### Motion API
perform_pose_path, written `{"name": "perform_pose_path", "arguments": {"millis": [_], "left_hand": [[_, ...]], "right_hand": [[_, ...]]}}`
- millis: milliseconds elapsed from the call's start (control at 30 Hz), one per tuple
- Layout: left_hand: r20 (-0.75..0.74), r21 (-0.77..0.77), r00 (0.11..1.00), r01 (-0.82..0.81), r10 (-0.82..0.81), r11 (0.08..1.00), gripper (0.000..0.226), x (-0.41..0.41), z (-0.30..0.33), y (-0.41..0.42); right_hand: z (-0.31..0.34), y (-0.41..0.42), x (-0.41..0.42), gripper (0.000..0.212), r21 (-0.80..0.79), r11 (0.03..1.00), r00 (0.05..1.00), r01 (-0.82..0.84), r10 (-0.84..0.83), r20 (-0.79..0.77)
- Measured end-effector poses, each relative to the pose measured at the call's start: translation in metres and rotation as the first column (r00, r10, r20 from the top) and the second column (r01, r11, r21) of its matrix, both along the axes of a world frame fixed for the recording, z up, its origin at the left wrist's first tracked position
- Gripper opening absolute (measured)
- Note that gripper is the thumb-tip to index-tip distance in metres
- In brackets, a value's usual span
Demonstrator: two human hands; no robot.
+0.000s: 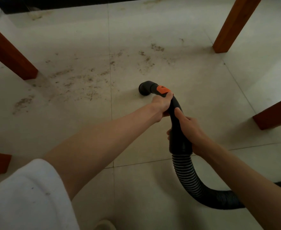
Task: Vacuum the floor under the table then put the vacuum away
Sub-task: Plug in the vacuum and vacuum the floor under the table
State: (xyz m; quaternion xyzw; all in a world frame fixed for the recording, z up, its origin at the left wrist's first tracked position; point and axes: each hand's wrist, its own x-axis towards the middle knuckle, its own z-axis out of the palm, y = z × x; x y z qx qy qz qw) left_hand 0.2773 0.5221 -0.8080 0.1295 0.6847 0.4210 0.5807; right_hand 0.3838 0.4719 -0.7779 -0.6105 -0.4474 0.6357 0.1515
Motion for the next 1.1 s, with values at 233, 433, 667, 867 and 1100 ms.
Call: {"name": "perform_pose_path", "arguments": {"millis": [233, 433, 667, 867, 1100], "left_hand": [[-0.014, 0.0, 0.999, 0.03, -0.03, 1.0, 0.041, 0.026, 0.001, -0.005], [-0.084, -0.025, 0.996, -0.031, 0.029, 0.999, 0.045, 0.022, 0.001, -0.015], [-0.059, -0.025, 0.996, -0.075, 0.074, 0.997, 0.043, 0.008, 0.009, -0.017], [-0.079, -0.031, 0.99, -0.116, 0.113, 0.993, 0.044, -0.006, 0.01, -0.015], [-0.104, -0.032, 0.984, -0.146, 0.142, 0.989, 0.044, -0.024, 0.007, -0.016]], "right_hand": [[0.004, -0.004, 0.026, 0.048, -0.026, 1.0, 1.0, -0.013, 0.013, -0.007], [0.009, -0.008, 0.021, 0.043, -0.063, 0.997, 0.998, -0.046, 0.043, -0.044], [0.011, -0.004, 0.008, 0.042, -0.074, 0.994, 0.996, -0.082, 0.079, -0.036], [0.006, 0.003, -0.007, 0.044, -0.069, 0.993, 0.995, -0.095, 0.094, -0.029], [0.002, 0.009, -0.022, 0.046, -0.072, 0.985, 0.987, -0.157, 0.155, -0.035]]}}
